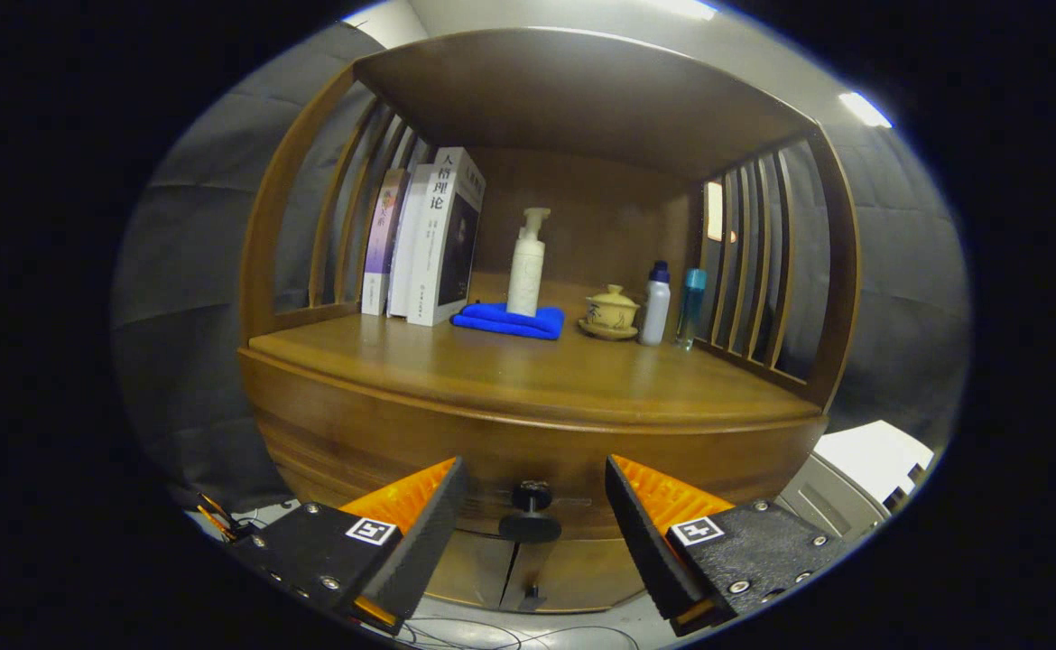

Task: Pull open the drawer, take out the items inside it, and place them on the countertop above the cabinet.

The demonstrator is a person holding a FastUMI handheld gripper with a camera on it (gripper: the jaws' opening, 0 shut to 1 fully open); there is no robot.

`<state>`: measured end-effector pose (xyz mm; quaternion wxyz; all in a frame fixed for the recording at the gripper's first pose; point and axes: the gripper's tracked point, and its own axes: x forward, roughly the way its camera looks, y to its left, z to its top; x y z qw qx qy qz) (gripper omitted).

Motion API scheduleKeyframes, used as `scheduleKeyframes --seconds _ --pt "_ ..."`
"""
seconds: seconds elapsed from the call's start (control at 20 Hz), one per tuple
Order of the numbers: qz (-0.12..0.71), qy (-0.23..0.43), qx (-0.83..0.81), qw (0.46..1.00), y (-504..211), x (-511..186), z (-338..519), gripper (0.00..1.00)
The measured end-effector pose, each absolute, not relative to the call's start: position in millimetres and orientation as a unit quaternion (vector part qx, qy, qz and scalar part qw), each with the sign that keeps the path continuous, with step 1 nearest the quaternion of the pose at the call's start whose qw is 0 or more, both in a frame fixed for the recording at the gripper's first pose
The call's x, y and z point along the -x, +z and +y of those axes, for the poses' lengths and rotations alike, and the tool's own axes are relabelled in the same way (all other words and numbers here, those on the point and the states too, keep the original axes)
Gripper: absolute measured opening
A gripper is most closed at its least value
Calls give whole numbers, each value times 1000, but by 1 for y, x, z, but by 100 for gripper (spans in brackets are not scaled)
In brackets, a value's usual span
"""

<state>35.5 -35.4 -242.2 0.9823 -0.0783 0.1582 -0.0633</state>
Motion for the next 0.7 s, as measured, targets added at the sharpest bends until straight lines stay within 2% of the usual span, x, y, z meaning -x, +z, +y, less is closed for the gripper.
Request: scheduleKeyframes --seconds 0.15,0.45,0.55,0.7 --pt "164 -60 64 983 -256 -36 -40 94" --pt "175 -53 48 982 -275 -41 -45 82" --pt "168 -43 49 984 -277 -43 -41 77" --pt "172 -39 51 983 -281 -42 -35 58"
